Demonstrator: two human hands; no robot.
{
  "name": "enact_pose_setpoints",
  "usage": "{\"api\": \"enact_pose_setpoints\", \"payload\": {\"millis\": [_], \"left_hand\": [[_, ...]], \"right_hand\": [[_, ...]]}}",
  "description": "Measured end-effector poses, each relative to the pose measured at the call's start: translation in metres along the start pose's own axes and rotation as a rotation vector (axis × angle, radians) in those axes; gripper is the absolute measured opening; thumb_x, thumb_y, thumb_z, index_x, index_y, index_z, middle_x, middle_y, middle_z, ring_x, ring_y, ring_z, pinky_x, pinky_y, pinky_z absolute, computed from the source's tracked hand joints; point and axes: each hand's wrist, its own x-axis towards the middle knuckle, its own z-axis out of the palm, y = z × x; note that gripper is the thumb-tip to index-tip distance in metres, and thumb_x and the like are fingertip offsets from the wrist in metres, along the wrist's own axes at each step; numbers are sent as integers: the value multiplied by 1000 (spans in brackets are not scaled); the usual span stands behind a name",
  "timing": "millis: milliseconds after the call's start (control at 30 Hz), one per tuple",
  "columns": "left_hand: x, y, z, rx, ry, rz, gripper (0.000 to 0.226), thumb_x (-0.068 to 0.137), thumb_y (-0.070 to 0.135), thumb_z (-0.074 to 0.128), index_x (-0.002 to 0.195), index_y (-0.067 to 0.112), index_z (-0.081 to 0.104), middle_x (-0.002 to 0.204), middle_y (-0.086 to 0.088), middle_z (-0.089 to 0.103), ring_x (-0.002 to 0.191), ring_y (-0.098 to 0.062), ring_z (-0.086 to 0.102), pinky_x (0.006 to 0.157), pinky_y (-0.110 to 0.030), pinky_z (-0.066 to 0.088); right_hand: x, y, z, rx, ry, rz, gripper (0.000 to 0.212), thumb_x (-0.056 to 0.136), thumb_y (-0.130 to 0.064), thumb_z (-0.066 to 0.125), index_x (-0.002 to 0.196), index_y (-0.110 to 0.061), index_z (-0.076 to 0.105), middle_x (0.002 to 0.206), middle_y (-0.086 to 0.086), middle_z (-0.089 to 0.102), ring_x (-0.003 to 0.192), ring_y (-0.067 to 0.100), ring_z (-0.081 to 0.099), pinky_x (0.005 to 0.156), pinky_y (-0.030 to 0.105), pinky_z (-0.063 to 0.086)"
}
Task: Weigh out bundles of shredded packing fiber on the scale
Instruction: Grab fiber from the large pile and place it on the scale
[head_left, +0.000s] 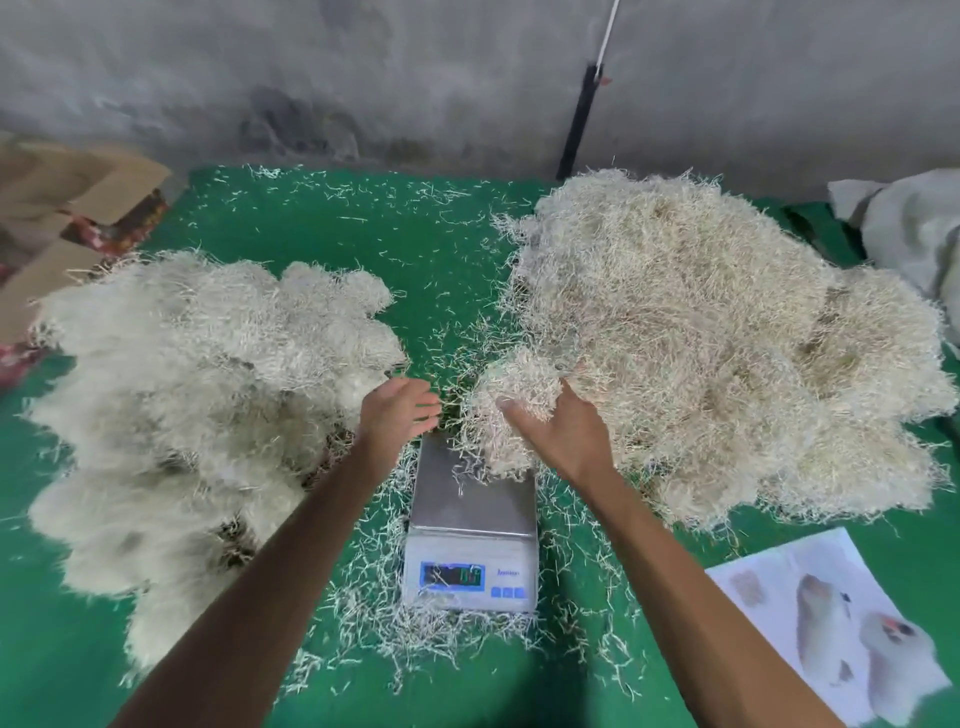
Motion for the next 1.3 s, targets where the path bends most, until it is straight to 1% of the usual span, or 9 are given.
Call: {"api": "enact_pose_setpoints", "payload": {"millis": [67,133,200,367,500,733,967,1167,1300], "left_hand": [[-10,-24,-4,176,-49,25,18,101,26,56,116,21,64,104,0,70,93,-12,68,79,-27,55],[-18,-43,-5,346,-88,42,21,100,38,54,120,34,60,100,18,63,89,3,58,71,-17,44],[-21,-58,-5,389,-78,26,17,100,46,51,108,36,61,93,20,57,80,6,53,65,-15,40],[-28,-65,-15,411,45,74,18,100,45,50,86,36,54,89,7,61,69,-3,50,58,-14,45],[-41,-61,-24,318,57,187,3,98,39,58,97,40,61,97,2,70,73,0,57,62,-15,52],[-64,-65,-35,257,64,242,18,102,29,55,103,15,65,93,-16,67,80,-20,56,71,-41,49],[-71,-69,-46,274,72,204,22,101,31,55,110,14,65,101,-13,71,84,-25,59,80,-62,54],[-71,-71,-49,279,68,156,28,100,36,56,114,13,65,100,-8,72,95,-28,70,83,-52,59],[-72,-74,-45,255,64,145,24,100,35,56,114,16,65,102,-3,72,96,-15,70,83,-43,61]], "right_hand": [[-10,-6,21,-30,-103,19,144,64,-108,25,162,-3,16,66,-3,55,48,6,51,39,18,42],[-22,-8,36,-79,-287,47,138,69,-103,33,162,-4,13,92,8,64,82,17,67,74,36,62],[-31,-4,41,-86,-399,79,130,71,-99,41,160,-8,21,119,15,66,111,29,66,102,53,54],[-42,8,30,2,-8,7,86,88,-90,30,119,-16,61,102,2,72,79,16,70,65,23,48],[-45,8,29,267,55,57,69,98,-78,30,115,-19,61,102,-2,71,84,13,69,75,32,56],[-58,24,45,300,120,80,73,105,-69,26,126,-8,60,99,-8,63,78,-1,59,63,20,45],[-64,34,56,344,123,91,73,103,-73,25,127,-12,59,116,5,70,98,18,66,86,39,58],[-63,36,57,360,161,126,78,101,-75,26,134,-11,57,90,-11,68,71,1,65,63,23,52],[-62,39,61,367,150,145,78,103,-71,26,132,-7,58,105,0,71,84,16,70,75,39,61]]}}
